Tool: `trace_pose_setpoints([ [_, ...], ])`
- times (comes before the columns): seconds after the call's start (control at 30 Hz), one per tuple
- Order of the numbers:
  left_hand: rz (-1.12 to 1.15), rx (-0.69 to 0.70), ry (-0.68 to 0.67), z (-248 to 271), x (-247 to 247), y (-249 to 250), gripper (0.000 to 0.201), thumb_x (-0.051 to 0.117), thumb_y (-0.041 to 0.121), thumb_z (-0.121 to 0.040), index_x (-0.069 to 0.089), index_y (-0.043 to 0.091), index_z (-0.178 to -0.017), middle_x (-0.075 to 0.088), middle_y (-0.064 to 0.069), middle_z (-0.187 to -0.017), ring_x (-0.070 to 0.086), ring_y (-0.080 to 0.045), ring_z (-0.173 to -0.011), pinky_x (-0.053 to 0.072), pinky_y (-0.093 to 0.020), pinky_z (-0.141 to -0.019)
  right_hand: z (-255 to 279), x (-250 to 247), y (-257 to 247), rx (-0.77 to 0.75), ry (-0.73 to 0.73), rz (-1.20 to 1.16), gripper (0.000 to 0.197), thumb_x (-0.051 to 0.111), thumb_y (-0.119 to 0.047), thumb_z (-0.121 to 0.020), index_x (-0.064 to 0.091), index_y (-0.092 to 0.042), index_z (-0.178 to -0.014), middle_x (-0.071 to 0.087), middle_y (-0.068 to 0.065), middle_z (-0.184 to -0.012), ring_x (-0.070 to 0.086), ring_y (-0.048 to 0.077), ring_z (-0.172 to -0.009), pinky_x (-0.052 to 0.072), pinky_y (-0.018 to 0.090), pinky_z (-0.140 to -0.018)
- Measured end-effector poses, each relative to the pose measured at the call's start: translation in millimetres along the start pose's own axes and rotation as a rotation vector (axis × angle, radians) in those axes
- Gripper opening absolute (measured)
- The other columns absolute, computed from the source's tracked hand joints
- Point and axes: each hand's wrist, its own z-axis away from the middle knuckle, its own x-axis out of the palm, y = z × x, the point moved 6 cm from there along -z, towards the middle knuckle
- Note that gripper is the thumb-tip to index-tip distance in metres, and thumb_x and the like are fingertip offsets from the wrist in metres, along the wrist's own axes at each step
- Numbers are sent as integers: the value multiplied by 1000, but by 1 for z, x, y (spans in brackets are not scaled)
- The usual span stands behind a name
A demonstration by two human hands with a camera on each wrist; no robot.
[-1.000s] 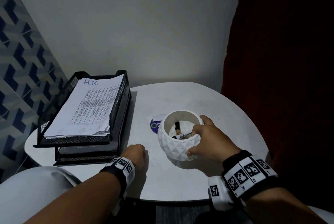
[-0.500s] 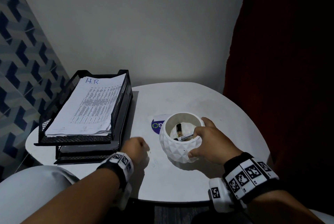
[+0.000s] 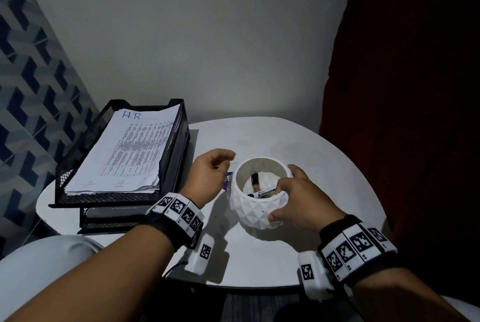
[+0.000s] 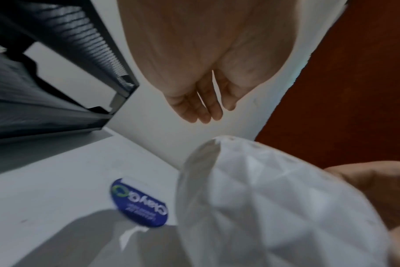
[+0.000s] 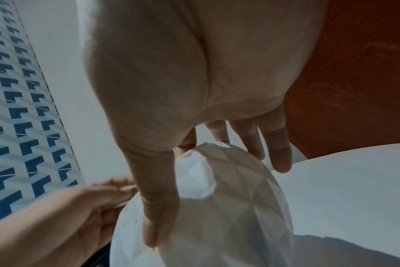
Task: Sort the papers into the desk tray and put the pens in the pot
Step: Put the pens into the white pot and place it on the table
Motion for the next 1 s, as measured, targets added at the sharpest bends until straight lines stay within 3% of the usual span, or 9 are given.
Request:
trace_pose_setpoints([
  [0.1,-202,-80,-22,3,-7,-37,36,58,-4,-93,72,28,-86,75,3,-93,70,-13,-88,56,-26,-88,0,-2,5,14,5,-1,49,94,-47,-52,60,-27,-81,32,-10,-151,60,21,-113,54,40,-95],
  [0.17,-478,-134,-213,12,1,-65,35,58,2,-87,70,35,-82,73,9,-90,69,-14,-89,55,-25,-85,1,-2,6,18,0,5,48,94,-47,-53,60,-27,-81,32,-10,-150,60,21,-113,54,40,-96],
  [0.23,-694,-200,-469,31,15,-93,24,63,16,-80,74,33,-94,70,11,-94,66,-12,-89,49,-17,-74,2,-2,6,14,1,9,48,95,-46,-54,61,-27,-82,33,-10,-146,60,20,-111,55,40,-95],
  [0.33,-981,-127,-704,55,33,-122,30,61,20,-62,67,28,-91,63,-1,-97,63,-22,-101,49,-21,-74,2,-1,5,14,-6,11,49,94,-47,-54,60,-28,-83,31,-10,-151,60,21,-113,54,39,-95],
  [0.43,-979,-27,-668,56,35,-125,37,59,17,-79,75,25,-111,67,-6,-113,59,-17,-119,51,-24,-90,0,-1,5,18,-5,6,49,95,-45,-54,61,-27,-85,29,-10,-153,59,21,-116,53,39,-96],
  [0.53,-1062,75,-639,50,32,-121,30,56,18,-93,77,22,-115,68,-1,-121,64,-18,-115,43,-19,-92,0,-1,5,22,-11,15,48,95,-42,-57,64,-26,-90,28,-11,-154,58,22,-119,52,37,-98],
  [0.7,-1189,51,-663,52,38,-121,26,48,22,-99,70,12,-105,52,-1,-90,64,-28,-107,42,-26,-79,-2,3,4,33,-26,18,49,95,-43,-56,64,-27,-90,23,-10,-161,57,23,-124,51,37,-100],
  [0.83,-1297,33,-731,55,47,-111,28,47,9,-96,63,7,-119,58,-14,-122,59,-30,-115,46,-32,-90,-2,6,3,29,-36,21,48,96,-44,-55,60,-30,-84,23,-10,-161,59,21,-121,52,38,-99],
  [1.0,-1345,47,-735,59,48,-108,31,45,10,-97,56,4,-125,60,-17,-126,61,-35,-116,48,-39,-94,1,6,4,25,-37,31,48,95,-44,-56,54,-32,-77,27,-11,-156,59,19,-116,53,36,-97],
])
